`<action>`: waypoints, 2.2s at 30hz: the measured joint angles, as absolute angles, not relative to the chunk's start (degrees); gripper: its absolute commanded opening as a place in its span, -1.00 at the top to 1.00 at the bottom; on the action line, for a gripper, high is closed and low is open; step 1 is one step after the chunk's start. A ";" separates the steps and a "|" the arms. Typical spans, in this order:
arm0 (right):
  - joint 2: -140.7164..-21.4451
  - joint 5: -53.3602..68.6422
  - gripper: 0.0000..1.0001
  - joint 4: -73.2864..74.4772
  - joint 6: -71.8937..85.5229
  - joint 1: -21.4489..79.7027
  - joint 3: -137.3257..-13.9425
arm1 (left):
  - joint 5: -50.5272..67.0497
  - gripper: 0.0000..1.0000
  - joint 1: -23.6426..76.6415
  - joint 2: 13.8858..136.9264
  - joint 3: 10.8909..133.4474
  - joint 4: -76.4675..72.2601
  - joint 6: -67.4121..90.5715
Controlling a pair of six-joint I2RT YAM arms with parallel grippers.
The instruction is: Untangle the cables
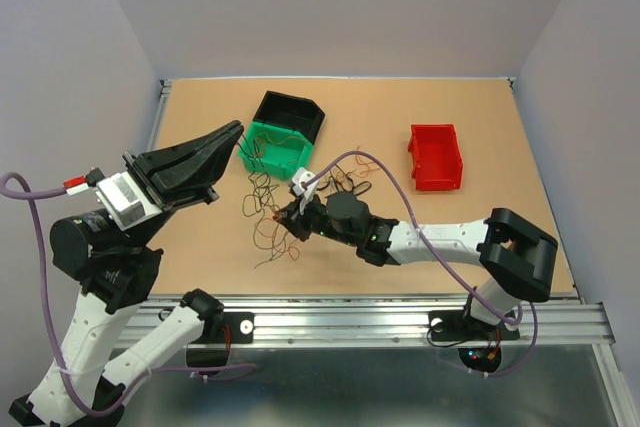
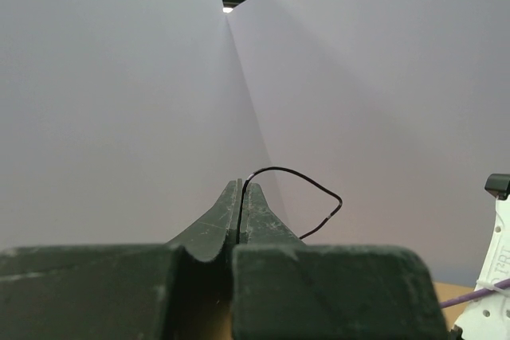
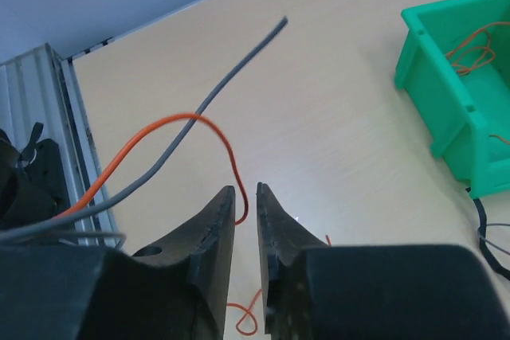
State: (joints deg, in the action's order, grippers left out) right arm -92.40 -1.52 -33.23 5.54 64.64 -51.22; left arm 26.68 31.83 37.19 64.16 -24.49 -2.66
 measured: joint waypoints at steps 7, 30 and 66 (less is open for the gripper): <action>-92.40 -4.21 0.99 -33.58 6.24 64.73 -51.22 | 25.17 1.00 30.92 35.77 64.14 -24.23 -2.17; -86.72 -12.12 0.99 -28.84 38.68 32.69 -41.15 | -16.67 1.00 26.89 24.43 63.35 -29.04 -12.73; -103.55 4.23 0.99 -11.55 23.75 33.82 -92.03 | -10.90 1.00 26.87 19.16 19.35 -46.81 -28.32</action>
State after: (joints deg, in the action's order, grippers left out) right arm -103.55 4.23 -11.55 23.75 33.82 -92.03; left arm -10.90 26.87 19.16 19.35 -46.81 -28.32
